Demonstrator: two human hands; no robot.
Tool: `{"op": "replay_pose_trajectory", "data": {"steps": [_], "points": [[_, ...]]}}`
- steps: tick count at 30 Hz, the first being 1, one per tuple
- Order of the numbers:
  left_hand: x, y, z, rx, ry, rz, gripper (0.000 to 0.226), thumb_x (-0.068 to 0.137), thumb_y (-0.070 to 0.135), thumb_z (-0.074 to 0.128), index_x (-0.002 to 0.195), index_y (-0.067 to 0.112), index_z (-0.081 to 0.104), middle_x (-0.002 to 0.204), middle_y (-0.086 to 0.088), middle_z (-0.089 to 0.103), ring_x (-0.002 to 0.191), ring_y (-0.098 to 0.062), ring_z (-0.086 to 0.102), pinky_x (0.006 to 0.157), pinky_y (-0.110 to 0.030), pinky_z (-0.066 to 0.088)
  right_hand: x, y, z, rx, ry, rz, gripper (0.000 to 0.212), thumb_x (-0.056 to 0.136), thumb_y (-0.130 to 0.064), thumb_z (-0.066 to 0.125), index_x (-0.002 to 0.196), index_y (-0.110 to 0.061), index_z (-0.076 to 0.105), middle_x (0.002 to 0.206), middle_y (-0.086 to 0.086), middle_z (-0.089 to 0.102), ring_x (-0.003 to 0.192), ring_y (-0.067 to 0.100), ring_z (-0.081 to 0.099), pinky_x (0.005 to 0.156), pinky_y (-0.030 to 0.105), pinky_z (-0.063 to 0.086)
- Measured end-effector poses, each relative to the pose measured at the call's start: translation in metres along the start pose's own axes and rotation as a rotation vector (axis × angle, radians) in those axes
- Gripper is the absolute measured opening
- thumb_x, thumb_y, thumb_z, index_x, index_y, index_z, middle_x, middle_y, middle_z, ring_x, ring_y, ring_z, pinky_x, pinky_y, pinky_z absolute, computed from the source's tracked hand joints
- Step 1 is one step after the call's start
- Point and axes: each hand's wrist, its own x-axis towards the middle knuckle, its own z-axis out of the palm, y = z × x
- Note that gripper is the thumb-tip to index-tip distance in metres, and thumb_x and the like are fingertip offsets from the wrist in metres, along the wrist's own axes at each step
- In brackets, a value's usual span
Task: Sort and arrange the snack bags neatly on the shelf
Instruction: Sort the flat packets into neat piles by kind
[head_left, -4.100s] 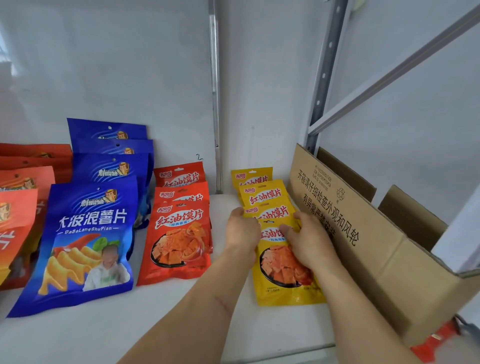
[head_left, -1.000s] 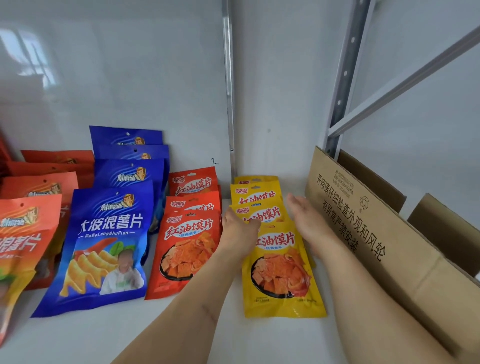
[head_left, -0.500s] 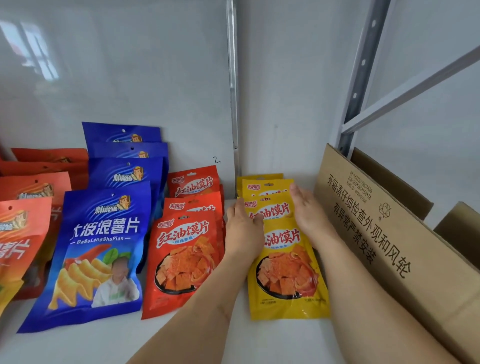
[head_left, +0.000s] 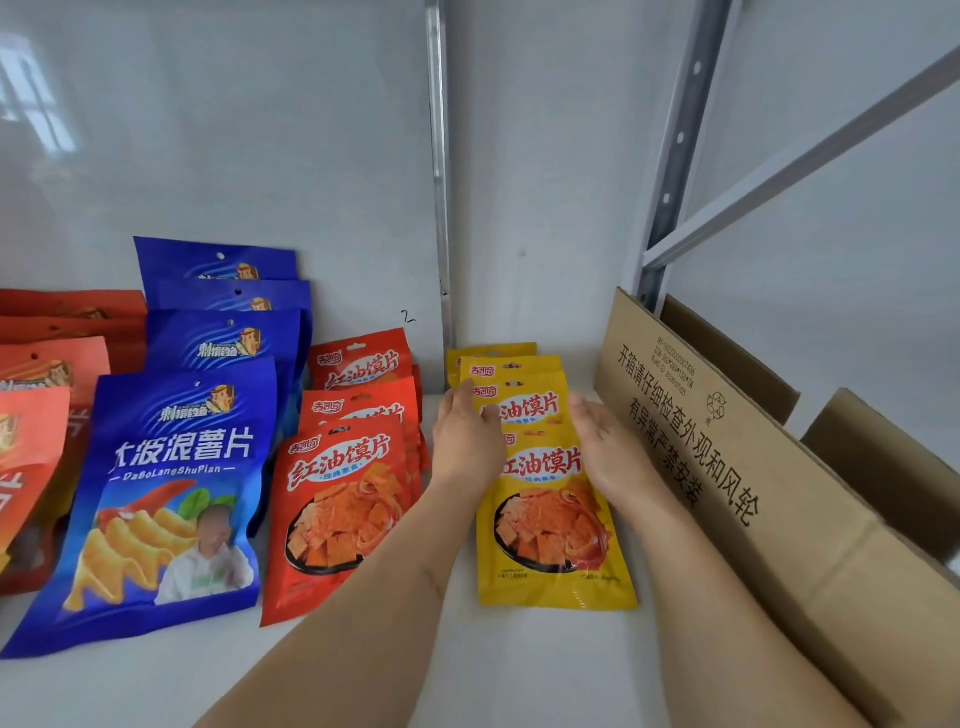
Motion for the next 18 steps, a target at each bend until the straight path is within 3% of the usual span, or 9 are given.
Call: {"op": "replay_pose_trajectory", "data": {"steps": [2,5,7,9,11,14,18], "points": [[-0.004,0.002,-0.003,-0.025,0.002,-0.039,0.051,0.105,0.026,0.042,0.153,0.013,0.029,0.157,-0.007,0.03,0.143,-0.029,0.035,0.112,-0.041,0.033,0.0,0.008,0.001,-0.012,0.021,-0.002,0.076,0.09,-0.077,0.024,0.122,-0.018,0.06,0.118,-0.001,0.064,0.113,0.018,0.06,0.093,0.035,0.047],[-0.012,0.002,-0.005,-0.068,-0.004,-0.094,0.047,0.1,0.032,0.051,0.14,0.011,0.041,0.143,-0.006,0.04,0.127,-0.03,0.049,0.103,-0.041,0.045,0.0,0.014,0.004,-0.059,0.044,0.023,0.102,0.073,-0.092,0.017,0.131,-0.017,0.056,0.128,0.004,0.062,0.117,0.022,0.059,0.099,0.043,0.048],[-0.019,0.001,-0.007,-0.093,-0.035,-0.137,0.052,0.095,0.034,0.059,0.137,0.01,0.04,0.138,-0.006,0.042,0.122,-0.03,0.051,0.101,-0.044,0.048,-0.002,0.014,0.003,-0.139,0.062,0.048,0.093,0.083,-0.084,0.017,0.122,-0.011,0.059,0.121,0.009,0.063,0.11,0.027,0.06,0.089,0.038,0.048],[-0.025,0.0,-0.007,-0.098,-0.063,-0.152,0.05,0.092,0.033,0.062,0.133,0.012,0.041,0.135,-0.006,0.044,0.12,-0.029,0.053,0.1,-0.049,0.049,-0.005,0.014,0.002,-0.238,0.084,0.064,0.078,0.094,-0.071,0.017,0.102,-0.009,0.064,0.107,0.012,0.066,0.098,0.03,0.061,0.077,0.035,0.044],[-0.029,-0.002,-0.006,-0.086,-0.081,-0.128,0.046,0.093,0.032,0.061,0.132,0.014,0.046,0.136,-0.004,0.047,0.117,-0.027,0.056,0.099,-0.047,0.051,-0.011,0.015,0.005,-0.273,0.079,0.049,0.076,0.092,-0.071,0.013,0.087,-0.014,0.063,0.098,0.01,0.067,0.09,0.029,0.062,0.078,0.037,0.048],[-0.032,-0.003,-0.005,-0.014,-0.063,-0.068,0.047,0.097,0.023,0.057,0.14,0.009,0.043,0.144,-0.004,0.043,0.123,-0.026,0.053,0.099,-0.029,0.044,-0.016,0.014,0.009,-0.24,0.079,0.02,0.085,0.079,-0.08,0.007,0.103,-0.02,0.062,0.11,0.004,0.065,0.106,0.028,0.06,0.093,0.046,0.047],[-0.032,-0.001,-0.004,0.061,-0.008,-0.017,0.058,0.1,0.024,0.056,0.151,0.008,0.033,0.155,-0.005,0.034,0.136,-0.025,0.044,0.104,-0.034,0.04,-0.016,0.006,0.007,-0.206,0.063,0.028,0.057,0.099,-0.062,0.024,0.13,-0.023,0.052,0.137,0.006,0.054,0.129,0.029,0.048,0.105,0.045,0.038]]}}
